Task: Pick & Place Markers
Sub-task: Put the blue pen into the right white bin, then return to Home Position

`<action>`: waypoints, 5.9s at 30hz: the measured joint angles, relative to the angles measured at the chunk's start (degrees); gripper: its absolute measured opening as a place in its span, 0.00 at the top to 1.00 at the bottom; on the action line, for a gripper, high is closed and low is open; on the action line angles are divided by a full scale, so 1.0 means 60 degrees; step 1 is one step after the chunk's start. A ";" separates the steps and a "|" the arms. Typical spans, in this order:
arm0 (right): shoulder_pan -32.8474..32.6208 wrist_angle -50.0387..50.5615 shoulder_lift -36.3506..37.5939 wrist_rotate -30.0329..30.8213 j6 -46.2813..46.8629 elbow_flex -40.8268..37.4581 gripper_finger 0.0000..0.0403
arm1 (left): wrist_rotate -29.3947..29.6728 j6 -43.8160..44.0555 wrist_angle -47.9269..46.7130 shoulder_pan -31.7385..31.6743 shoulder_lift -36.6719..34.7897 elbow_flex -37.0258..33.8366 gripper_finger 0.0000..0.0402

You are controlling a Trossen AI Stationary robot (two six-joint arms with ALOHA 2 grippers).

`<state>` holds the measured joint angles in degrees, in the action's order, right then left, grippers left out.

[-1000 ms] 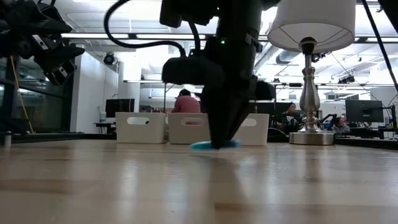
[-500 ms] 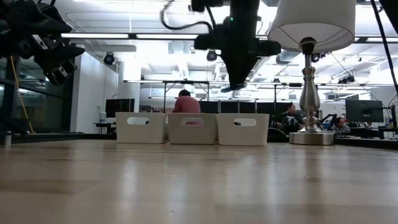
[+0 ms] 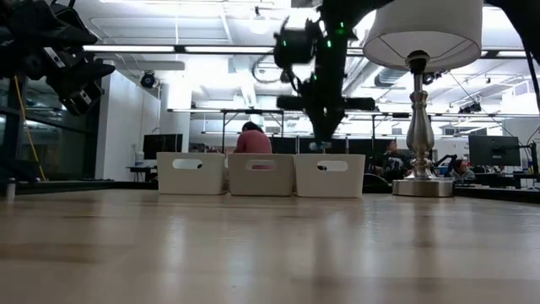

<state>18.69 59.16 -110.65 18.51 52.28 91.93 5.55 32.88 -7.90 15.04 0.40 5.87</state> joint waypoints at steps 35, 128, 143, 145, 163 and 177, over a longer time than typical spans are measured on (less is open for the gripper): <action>-0.1960 -0.1075 0.3430 0.1013 -0.2803 -0.1497 0.45 | 0.0006 0.0000 0.0000 -0.0002 -0.0003 -0.0018 0.55; -0.6610 -0.8015 1.6895 0.3297 -0.4253 -1.4235 0.99 | 0.0004 0.0000 0.0004 -0.0001 0.0001 -0.0015 0.55; -0.6610 -0.8015 1.6895 0.2546 -0.4224 -1.4231 0.99 | 0.0005 0.0000 0.0004 0.0002 -0.0001 -0.0015 0.55; -0.6610 -0.8015 1.6895 0.2546 -0.4224 -1.4231 0.99 | 0.0005 0.0000 0.0004 0.0001 0.0000 -0.0015 0.55; -0.6610 -0.8019 1.6895 0.2557 -0.4224 -1.4227 0.98 | 0.0005 0.0000 0.0004 -0.0002 0.0001 -0.0015 0.55; -0.6610 -0.8019 1.6895 0.2557 -0.4224 -1.4227 0.98 | 0.0003 0.0000 0.0001 -0.0002 0.0001 -0.0014 0.55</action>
<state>-20.97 11.05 -9.28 33.85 26.94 6.57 5.56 32.88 -7.90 15.03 0.40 5.78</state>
